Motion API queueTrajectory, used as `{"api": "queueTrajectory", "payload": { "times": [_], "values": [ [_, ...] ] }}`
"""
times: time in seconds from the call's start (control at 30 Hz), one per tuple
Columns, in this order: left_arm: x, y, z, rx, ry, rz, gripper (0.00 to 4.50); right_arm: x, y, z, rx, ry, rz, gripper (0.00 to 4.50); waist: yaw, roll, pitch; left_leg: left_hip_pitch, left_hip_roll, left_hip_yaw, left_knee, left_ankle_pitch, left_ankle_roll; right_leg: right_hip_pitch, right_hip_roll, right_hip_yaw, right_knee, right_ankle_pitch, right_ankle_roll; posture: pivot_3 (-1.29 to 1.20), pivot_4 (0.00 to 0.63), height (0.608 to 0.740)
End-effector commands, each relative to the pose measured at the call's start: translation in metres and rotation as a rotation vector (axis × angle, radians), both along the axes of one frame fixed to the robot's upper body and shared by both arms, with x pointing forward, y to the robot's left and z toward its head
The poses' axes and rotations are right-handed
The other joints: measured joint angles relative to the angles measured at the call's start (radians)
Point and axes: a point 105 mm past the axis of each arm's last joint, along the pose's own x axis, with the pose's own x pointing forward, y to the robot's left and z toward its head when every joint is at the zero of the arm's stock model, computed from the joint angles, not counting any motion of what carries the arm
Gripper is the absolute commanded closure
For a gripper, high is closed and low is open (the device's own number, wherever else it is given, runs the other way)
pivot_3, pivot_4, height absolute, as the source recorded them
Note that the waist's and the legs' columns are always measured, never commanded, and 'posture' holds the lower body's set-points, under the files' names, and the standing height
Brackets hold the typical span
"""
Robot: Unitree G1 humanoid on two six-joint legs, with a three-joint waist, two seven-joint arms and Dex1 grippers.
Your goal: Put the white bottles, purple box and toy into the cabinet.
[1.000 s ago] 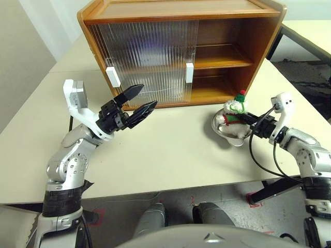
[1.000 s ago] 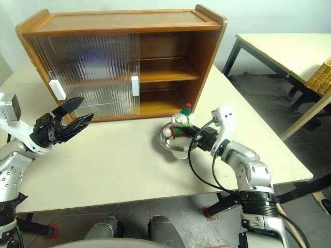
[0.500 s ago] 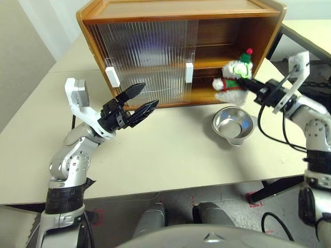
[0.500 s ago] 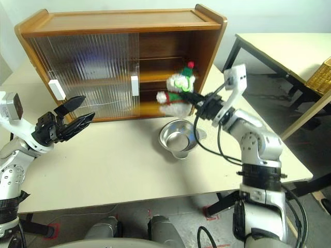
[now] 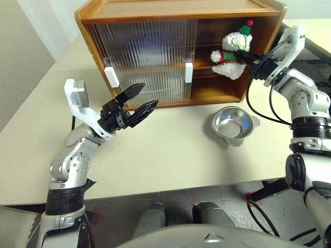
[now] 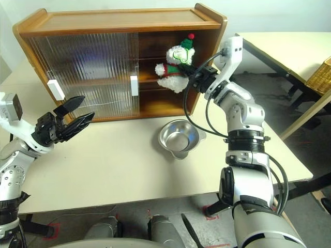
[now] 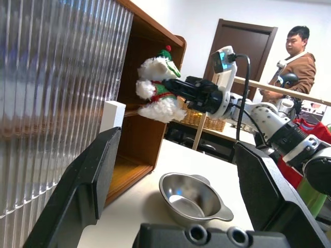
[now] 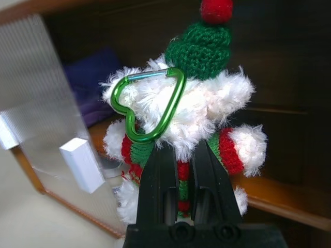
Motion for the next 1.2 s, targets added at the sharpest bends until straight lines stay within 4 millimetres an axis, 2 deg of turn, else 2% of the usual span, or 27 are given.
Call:
{"api": "queueTrajectory", "payload": {
  "times": [0.03, 0.37, 0.8, 1.13, 1.17, 1.2],
  "values": [
    [-0.003, 0.002, -0.001, 0.025, -0.008, 0.022, 0.0, 0.009, 0.006, 0.005, -0.027, -0.03, -0.01, 4.5, 0.0, 0.0, 0.0, 0.0, 0.0, 0.0, 0.0, 0.0, 0.0, 0.0, 0.0, 0.0, 0.0, 0.0, 0.0, 0.0, 0.04, 0.74],
    [-0.008, 0.006, -0.001, 0.026, -0.008, 0.054, 0.0, 0.033, 0.02, 0.019, -0.027, -0.087, -0.065, 4.5, 0.008, 0.001, 0.0, -0.001, 0.001, 0.0, 0.0, -0.001, -0.001, -0.001, 0.0, 0.0, 0.001, 0.001, -0.002, 0.04, 0.041, 0.74],
    [-0.013, 0.008, 0.0, 0.028, -0.009, 0.079, 0.0, 0.047, 0.04, 0.005, -0.098, -0.092, -0.143, 4.5, 0.026, 0.001, 0.0, -0.007, 0.004, 0.0, 0.0, -0.001, -0.002, -0.007, 0.0, -0.004, 0.001, 0.003, -0.004, 0.08, 0.044, 0.74],
    [-0.018, 0.009, 0.0, 0.03, -0.007, 0.1, 0.0, 0.054, 0.042, 0.0, -0.183, -0.101, -0.236, 4.5, 0.035, 0.001, 0.0, -0.007, 0.005, 0.0, 0.0, -0.003, -0.005, -0.007, 0.0, -0.004, 0.002, 0.002, -0.008, 0.1, 0.044, 0.74],
    [-0.018, 0.009, 0.0, 0.029, -0.007, 0.1, 0.0, 0.054, 0.042, 0.0, -0.186, -0.101, -0.243, 3.79, 0.036, 0.0, 0.0, -0.007, 0.005, 0.0, 0.0, -0.003, -0.006, -0.008, 0.0, -0.004, 0.002, 0.002, -0.009, 0.1, 0.044, 0.74],
    [-0.017, 0.009, 0.0, 0.029, -0.006, 0.1, 0.0, 0.055, 0.041, 0.0, -0.183, -0.1, -0.247, 3.47, 0.037, 0.0, 0.0, -0.007, 0.005, 0.0, 0.0, -0.003, -0.006, -0.008, 0.0, -0.004, 0.002, 0.002, -0.009, 0.09, 0.045, 0.74]
  ]
}}
